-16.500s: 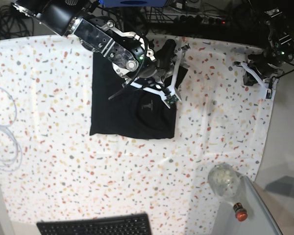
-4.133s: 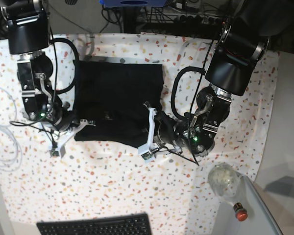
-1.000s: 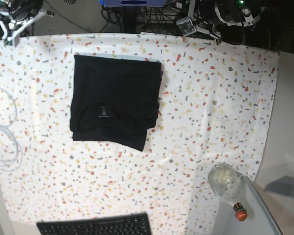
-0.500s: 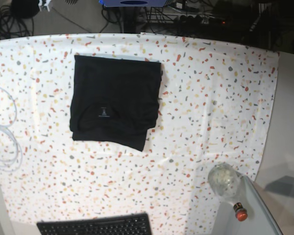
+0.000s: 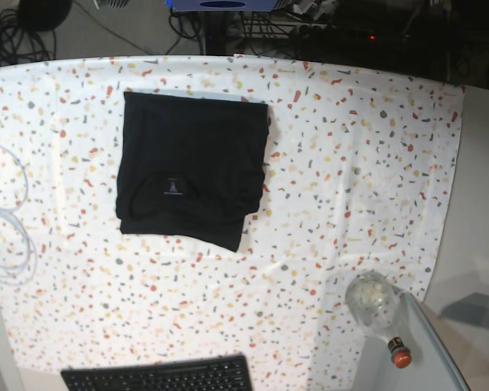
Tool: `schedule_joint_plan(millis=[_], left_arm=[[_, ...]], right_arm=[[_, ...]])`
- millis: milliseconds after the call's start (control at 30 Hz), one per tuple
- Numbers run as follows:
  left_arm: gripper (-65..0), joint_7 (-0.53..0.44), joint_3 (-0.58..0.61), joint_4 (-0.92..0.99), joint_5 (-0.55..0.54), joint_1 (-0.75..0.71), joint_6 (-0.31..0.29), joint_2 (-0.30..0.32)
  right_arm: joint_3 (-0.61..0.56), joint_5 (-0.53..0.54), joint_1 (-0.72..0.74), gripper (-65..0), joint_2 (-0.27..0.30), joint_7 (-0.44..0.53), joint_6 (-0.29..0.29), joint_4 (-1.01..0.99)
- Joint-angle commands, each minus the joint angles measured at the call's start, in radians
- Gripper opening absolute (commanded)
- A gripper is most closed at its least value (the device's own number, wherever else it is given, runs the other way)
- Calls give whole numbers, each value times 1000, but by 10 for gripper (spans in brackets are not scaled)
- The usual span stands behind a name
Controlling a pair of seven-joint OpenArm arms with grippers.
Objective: Layout the t-shirt on the table in an organized manner, then fold the t-shirt properly
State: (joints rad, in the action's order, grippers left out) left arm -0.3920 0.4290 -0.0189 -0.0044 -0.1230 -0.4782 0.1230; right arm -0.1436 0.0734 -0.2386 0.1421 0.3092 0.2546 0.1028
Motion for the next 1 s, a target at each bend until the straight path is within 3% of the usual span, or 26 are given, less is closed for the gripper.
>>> schedule_joint_plan(millis=[0,200,433,633,967], left_arm=[[-650,3,1,-22,2,-14,-11,2],[-650,34,-6,-77,-1,-11,-3,-21],[-650,29,1,-82,2,-7,108,-15],[-650,29,3,-79,2,-10,114,-3],[-650,26,0,-108,2,-22,114,19]], right_arm=[[0,1,-3,-650,7,-11,1,10],[0,1,2,-650,3,-20,1,12],[8,1,35,-650,-71,-18,1,16],[3,1,46,-650,-137,-18,1,16],[5,1,31,-650,-132,-17,1,108]])
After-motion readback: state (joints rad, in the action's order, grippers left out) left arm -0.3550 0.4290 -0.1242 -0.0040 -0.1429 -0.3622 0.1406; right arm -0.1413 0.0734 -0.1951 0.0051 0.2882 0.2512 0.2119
